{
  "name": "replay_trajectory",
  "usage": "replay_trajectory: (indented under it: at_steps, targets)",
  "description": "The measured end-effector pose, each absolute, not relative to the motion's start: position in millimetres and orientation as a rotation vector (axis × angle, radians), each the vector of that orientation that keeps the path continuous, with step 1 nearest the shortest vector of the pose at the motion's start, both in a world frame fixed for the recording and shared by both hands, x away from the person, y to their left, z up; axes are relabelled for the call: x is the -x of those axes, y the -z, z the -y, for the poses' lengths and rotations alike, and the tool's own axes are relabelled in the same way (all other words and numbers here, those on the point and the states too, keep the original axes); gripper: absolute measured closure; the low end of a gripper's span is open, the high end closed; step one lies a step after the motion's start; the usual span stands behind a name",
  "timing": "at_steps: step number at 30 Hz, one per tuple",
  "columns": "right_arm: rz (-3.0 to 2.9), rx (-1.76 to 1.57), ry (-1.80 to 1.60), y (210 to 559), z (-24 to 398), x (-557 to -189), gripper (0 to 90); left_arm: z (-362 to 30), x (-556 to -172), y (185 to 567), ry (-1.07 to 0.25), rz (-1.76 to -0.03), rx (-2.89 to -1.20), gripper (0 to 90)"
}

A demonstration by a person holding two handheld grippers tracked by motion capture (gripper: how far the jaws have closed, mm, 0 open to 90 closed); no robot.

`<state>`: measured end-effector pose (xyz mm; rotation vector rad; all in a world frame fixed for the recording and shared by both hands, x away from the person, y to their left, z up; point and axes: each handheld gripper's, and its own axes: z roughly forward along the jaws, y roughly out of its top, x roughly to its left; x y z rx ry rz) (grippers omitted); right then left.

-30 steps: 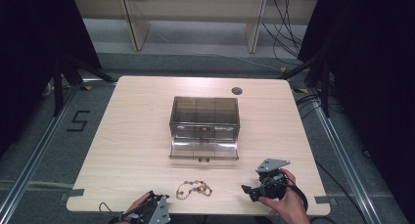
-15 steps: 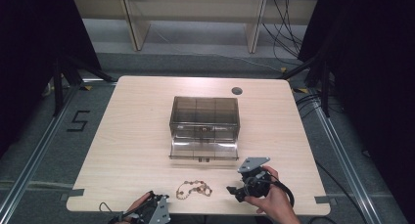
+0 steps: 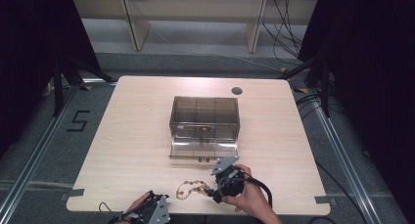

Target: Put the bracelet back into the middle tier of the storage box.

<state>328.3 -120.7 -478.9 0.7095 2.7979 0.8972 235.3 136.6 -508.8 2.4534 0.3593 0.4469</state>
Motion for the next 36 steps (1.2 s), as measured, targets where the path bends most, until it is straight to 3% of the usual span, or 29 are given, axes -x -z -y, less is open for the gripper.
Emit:
replay_trajectory:
  at_steps: [36]
  targets:
    - [-2.891,-0.624,-0.813,487.2,91.2,-337.8,43.9,-137.0,-235.6,507.9,-0.448,-0.359,-2.453,16.1]
